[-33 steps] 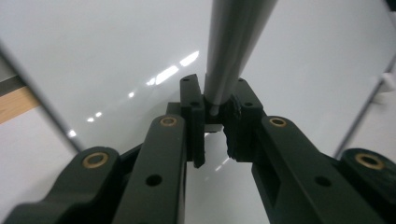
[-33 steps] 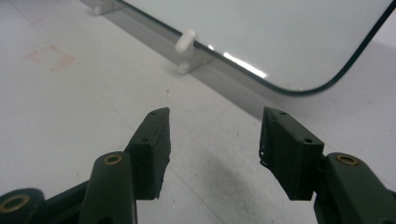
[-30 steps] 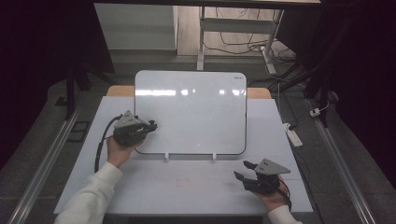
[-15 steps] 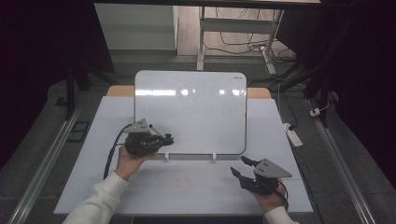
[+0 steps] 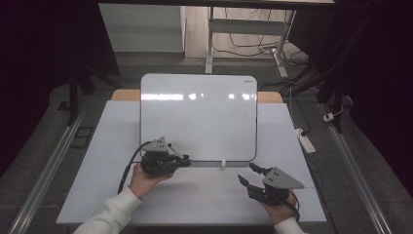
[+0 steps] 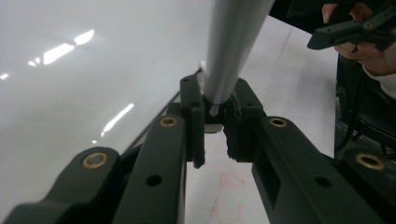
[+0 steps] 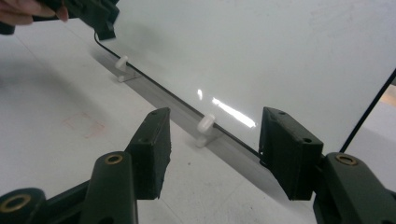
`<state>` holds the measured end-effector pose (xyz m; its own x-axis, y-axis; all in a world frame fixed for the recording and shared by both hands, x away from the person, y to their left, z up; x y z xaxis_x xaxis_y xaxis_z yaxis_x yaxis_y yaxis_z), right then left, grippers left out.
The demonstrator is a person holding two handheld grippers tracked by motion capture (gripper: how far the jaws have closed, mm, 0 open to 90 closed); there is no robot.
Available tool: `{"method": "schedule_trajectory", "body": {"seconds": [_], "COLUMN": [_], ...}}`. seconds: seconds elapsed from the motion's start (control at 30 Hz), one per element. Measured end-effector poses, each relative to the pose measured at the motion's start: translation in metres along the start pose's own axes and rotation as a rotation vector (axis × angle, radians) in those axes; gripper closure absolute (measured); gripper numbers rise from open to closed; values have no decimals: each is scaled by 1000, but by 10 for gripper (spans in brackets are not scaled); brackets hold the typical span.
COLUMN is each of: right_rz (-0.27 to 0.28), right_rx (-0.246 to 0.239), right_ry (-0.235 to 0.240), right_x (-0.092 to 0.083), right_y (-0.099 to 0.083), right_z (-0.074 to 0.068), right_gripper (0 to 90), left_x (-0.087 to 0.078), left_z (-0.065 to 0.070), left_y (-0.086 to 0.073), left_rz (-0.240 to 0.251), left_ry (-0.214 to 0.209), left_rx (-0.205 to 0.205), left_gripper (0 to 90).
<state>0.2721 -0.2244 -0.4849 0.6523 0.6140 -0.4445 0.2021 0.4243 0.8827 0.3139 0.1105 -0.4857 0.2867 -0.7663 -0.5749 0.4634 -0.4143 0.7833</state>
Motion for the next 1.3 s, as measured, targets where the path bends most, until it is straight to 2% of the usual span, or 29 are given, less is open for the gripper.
{"method": "schedule_trajectory", "body": {"seconds": [0.17,0.5,0.87,0.97,1.3], "right_rz": [6,14,31,33,12], "right_rx": [-4,-32,-40,-28,-4], "right_ry": [-3,0,22,7,18], "right_x": [2,18,40,45,59], "right_y": [8,31,52,56,65], "right_z": [-7,-32,-57,-59,-63], "right_gripper": [443,461,547,578,698], "left_x": [13,35,56,60,67], "left_z": [5,21,28,30,33], "left_y": [2,11,18,19,22], "left_rz": [-23,-71,-109,-118,-129], "left_ry": [-5,15,-2,-3,-7], "left_rx": [-2,34,23,24,26], "left_gripper": [776,776,775,776,776]}}
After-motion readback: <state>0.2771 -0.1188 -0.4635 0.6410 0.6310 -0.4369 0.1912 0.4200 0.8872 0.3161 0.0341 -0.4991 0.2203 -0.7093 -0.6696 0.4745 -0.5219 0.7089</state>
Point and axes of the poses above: each handheld gripper's, and its own axes: x roughly forward along the jaws, y roughly out of its top, z roughly to its right, the point moved 2 cm from there along x, roughly forward along the jaws, and after that the axes turned 5 degrees about -z, right-handed, at the moved point
